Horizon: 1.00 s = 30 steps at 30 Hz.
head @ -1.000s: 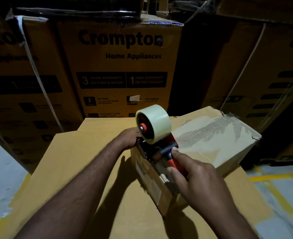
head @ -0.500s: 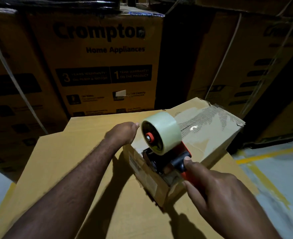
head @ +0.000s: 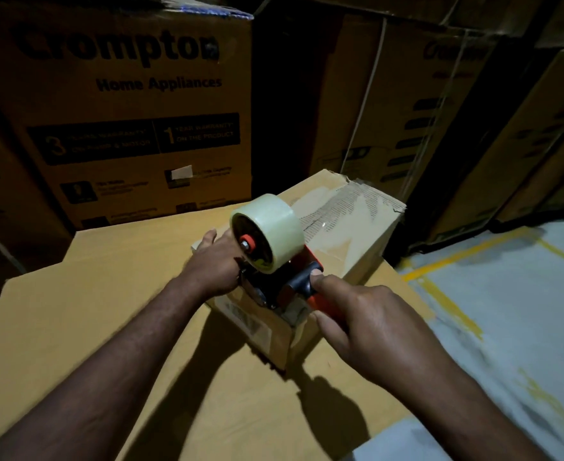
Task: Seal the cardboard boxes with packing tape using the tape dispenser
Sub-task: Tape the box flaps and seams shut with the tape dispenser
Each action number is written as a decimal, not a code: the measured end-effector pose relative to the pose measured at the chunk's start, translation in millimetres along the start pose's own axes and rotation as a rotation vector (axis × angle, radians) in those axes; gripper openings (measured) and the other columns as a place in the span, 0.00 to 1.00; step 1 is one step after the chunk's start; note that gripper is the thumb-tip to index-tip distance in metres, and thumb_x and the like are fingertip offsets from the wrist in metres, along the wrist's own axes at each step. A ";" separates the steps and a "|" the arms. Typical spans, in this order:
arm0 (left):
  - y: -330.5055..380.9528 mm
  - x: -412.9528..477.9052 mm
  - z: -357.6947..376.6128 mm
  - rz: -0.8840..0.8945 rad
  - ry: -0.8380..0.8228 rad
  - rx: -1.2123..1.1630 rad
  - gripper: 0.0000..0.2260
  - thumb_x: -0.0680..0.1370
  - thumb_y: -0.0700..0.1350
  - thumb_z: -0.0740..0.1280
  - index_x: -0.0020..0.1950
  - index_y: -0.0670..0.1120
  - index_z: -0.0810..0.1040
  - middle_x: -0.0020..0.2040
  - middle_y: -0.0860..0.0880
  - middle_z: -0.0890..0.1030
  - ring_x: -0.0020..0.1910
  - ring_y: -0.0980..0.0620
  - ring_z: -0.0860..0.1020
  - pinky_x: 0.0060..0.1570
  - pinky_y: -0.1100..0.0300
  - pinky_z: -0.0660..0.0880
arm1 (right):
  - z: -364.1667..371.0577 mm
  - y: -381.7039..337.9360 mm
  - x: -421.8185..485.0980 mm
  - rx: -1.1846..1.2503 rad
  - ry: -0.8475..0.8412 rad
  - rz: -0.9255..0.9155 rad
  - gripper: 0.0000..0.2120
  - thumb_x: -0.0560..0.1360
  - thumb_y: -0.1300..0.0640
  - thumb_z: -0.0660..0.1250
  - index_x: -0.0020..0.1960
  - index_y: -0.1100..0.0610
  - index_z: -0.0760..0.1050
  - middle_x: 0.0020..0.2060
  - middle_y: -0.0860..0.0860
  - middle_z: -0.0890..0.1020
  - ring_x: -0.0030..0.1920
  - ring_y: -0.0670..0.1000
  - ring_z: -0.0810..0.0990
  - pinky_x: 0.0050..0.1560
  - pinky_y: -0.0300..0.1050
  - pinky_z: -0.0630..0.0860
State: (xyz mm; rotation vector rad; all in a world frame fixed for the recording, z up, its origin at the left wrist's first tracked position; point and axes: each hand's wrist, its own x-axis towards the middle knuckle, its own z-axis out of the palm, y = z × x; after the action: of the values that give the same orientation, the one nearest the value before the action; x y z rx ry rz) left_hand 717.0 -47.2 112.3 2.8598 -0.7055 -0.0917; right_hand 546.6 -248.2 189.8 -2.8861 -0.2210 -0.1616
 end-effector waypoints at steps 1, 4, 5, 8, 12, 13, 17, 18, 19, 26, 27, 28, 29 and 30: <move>2.9 -2.3 -1.2 -0.012 -0.005 -0.019 0.23 0.86 0.50 0.56 0.82 0.58 0.57 0.83 0.50 0.55 0.82 0.50 0.47 0.80 0.45 0.40 | -0.3 -0.6 -0.2 -0.009 -0.003 0.003 0.22 0.81 0.41 0.60 0.73 0.41 0.61 0.51 0.46 0.83 0.45 0.46 0.80 0.42 0.44 0.79; 12.0 -5.7 -1.8 -0.012 0.017 -0.106 0.23 0.86 0.51 0.56 0.82 0.58 0.58 0.83 0.53 0.55 0.81 0.49 0.46 0.78 0.45 0.39 | -5.1 0.7 -6.7 -0.025 -0.009 0.017 0.22 0.81 0.42 0.61 0.73 0.41 0.62 0.49 0.47 0.83 0.44 0.48 0.81 0.41 0.47 0.79; 11.1 -2.9 0.8 0.001 0.034 -0.101 0.23 0.86 0.51 0.56 0.81 0.59 0.59 0.83 0.53 0.56 0.82 0.49 0.47 0.78 0.43 0.40 | -7.7 2.0 -11.4 -0.035 -0.010 0.025 0.23 0.81 0.41 0.61 0.73 0.41 0.62 0.48 0.47 0.83 0.44 0.48 0.81 0.41 0.47 0.79; 1.2 5.1 8.3 0.027 0.020 -0.029 0.22 0.86 0.55 0.51 0.81 0.59 0.59 0.83 0.53 0.56 0.82 0.48 0.48 0.78 0.39 0.40 | -14.5 4.5 -28.4 -0.037 -0.020 0.050 0.22 0.80 0.41 0.61 0.73 0.40 0.63 0.45 0.46 0.83 0.42 0.48 0.79 0.40 0.45 0.77; 5.4 3.7 5.5 -0.025 0.014 -0.015 0.23 0.85 0.52 0.52 0.80 0.53 0.63 0.83 0.50 0.54 0.83 0.46 0.45 0.77 0.34 0.37 | -15.0 4.7 -41.2 -0.033 -0.024 0.042 0.20 0.81 0.42 0.60 0.71 0.41 0.62 0.44 0.47 0.82 0.43 0.49 0.79 0.40 0.47 0.76; 9.1 2.7 6.7 -0.063 0.039 -0.006 0.23 0.84 0.52 0.53 0.80 0.52 0.63 0.83 0.49 0.55 0.83 0.45 0.44 0.75 0.31 0.37 | -14.0 6.2 -41.5 -0.052 -0.016 0.037 0.20 0.81 0.42 0.60 0.71 0.41 0.62 0.44 0.47 0.82 0.43 0.50 0.79 0.40 0.47 0.75; 33.9 -13.4 18.8 -0.150 0.180 -0.106 0.21 0.84 0.53 0.60 0.77 0.56 0.68 0.82 0.50 0.59 0.82 0.46 0.47 0.73 0.29 0.36 | -9.7 12.5 -40.7 -0.044 0.000 -0.003 0.15 0.82 0.44 0.58 0.66 0.43 0.62 0.42 0.48 0.78 0.41 0.50 0.76 0.37 0.47 0.72; 37.9 -17.3 22.8 -0.139 0.156 -0.172 0.22 0.84 0.54 0.61 0.78 0.59 0.66 0.82 0.51 0.58 0.82 0.48 0.47 0.73 0.31 0.33 | -9.1 12.1 -40.9 -0.036 -0.013 -0.023 0.14 0.82 0.45 0.58 0.66 0.43 0.62 0.42 0.47 0.76 0.40 0.50 0.75 0.36 0.46 0.70; 39.5 -19.4 25.1 -0.135 0.113 -0.209 0.23 0.84 0.56 0.61 0.79 0.61 0.63 0.83 0.52 0.57 0.82 0.51 0.47 0.74 0.32 0.31 | -8.3 12.2 -41.0 -0.024 -0.028 -0.042 0.14 0.82 0.46 0.58 0.66 0.43 0.61 0.42 0.46 0.75 0.40 0.50 0.74 0.35 0.46 0.68; 47.7 -19.0 11.5 -0.179 -0.033 -0.106 0.27 0.83 0.57 0.62 0.81 0.61 0.59 0.83 0.52 0.54 0.82 0.50 0.44 0.74 0.31 0.33 | -6.4 28.2 -37.8 0.079 -0.049 -0.103 0.13 0.83 0.50 0.60 0.64 0.46 0.61 0.35 0.46 0.74 0.31 0.43 0.71 0.27 0.40 0.63; 50.5 -20.4 10.5 -0.180 -0.055 -0.089 0.27 0.83 0.59 0.61 0.81 0.61 0.58 0.84 0.52 0.53 0.82 0.50 0.43 0.74 0.31 0.34 | -4.8 30.3 -40.5 0.077 -0.045 -0.119 0.13 0.83 0.50 0.60 0.64 0.46 0.60 0.35 0.45 0.73 0.31 0.43 0.71 0.27 0.40 0.62; 54.0 -22.2 10.1 -0.181 -0.071 -0.072 0.28 0.82 0.60 0.61 0.81 0.60 0.58 0.84 0.52 0.52 0.82 0.50 0.42 0.74 0.30 0.34 | -3.4 32.4 -44.7 0.077 -0.038 -0.130 0.12 0.83 0.50 0.59 0.64 0.46 0.60 0.35 0.45 0.72 0.31 0.42 0.70 0.27 0.38 0.61; 56.8 -23.0 10.1 -0.184 -0.083 -0.062 0.28 0.82 0.61 0.61 0.81 0.60 0.58 0.84 0.51 0.52 0.82 0.49 0.42 0.74 0.30 0.34 | -1.6 35.2 -49.6 0.080 -0.029 -0.134 0.12 0.83 0.49 0.59 0.64 0.45 0.60 0.34 0.44 0.71 0.31 0.42 0.70 0.27 0.37 0.60; 60.1 -23.6 10.1 -0.187 -0.087 -0.054 0.29 0.82 0.62 0.61 0.81 0.60 0.58 0.84 0.51 0.52 0.82 0.49 0.42 0.74 0.30 0.34 | -0.5 38.4 -55.3 0.087 -0.020 -0.131 0.12 0.83 0.48 0.58 0.64 0.45 0.60 0.35 0.43 0.71 0.31 0.42 0.69 0.27 0.36 0.59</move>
State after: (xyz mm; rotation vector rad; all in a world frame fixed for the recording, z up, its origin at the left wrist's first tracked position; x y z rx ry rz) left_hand 667.7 -90.1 114.9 2.8774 -0.4413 -0.2592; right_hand 498.5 -292.7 174.4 -2.7884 -0.4112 -0.1429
